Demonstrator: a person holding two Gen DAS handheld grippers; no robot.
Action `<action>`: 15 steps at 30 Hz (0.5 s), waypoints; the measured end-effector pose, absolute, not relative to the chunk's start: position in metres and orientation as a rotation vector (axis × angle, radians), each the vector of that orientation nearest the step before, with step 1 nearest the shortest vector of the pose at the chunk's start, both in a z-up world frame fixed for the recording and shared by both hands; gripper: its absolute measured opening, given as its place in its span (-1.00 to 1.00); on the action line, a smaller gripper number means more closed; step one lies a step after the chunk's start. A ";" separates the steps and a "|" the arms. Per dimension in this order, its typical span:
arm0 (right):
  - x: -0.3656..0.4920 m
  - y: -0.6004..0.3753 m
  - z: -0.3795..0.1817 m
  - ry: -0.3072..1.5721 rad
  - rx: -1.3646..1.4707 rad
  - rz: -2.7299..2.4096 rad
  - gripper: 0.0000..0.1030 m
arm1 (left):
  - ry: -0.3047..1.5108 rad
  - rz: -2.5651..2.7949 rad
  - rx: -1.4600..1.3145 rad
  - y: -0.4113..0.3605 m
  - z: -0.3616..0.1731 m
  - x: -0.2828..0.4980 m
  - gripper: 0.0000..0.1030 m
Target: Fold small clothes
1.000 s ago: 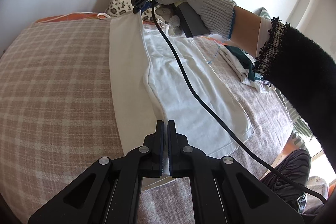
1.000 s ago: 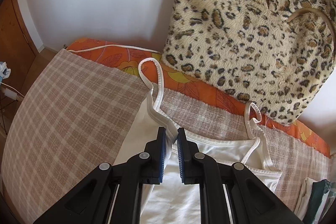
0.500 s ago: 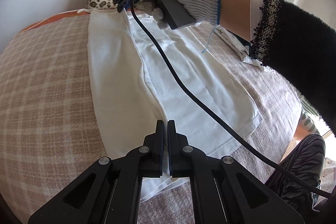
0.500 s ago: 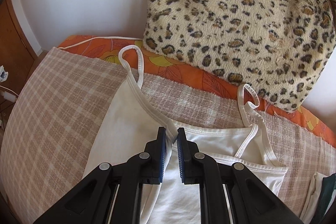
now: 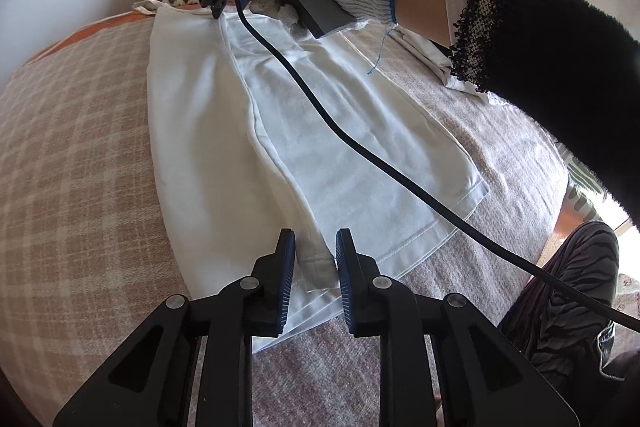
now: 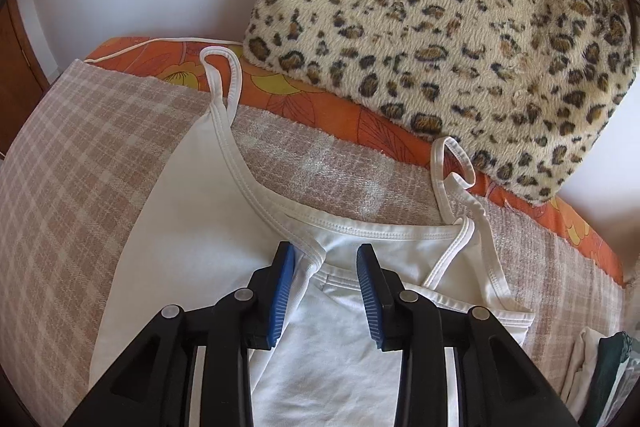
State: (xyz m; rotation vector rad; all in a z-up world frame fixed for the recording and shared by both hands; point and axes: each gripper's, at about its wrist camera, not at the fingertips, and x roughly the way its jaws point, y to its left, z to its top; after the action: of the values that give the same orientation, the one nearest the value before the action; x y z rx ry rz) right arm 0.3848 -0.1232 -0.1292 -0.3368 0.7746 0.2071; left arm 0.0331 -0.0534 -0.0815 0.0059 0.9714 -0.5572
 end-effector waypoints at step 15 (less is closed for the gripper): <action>0.307 -0.185 -0.090 0.703 -0.148 0.227 0.04 | 0.897 -0.564 0.081 -0.068 -0.067 0.020 -0.50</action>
State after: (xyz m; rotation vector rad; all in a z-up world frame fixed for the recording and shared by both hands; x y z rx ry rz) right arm 0.3072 -0.1852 -0.0900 -0.1475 0.7026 0.2273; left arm 0.0203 -0.0678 -0.0670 0.0807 0.8973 -0.5640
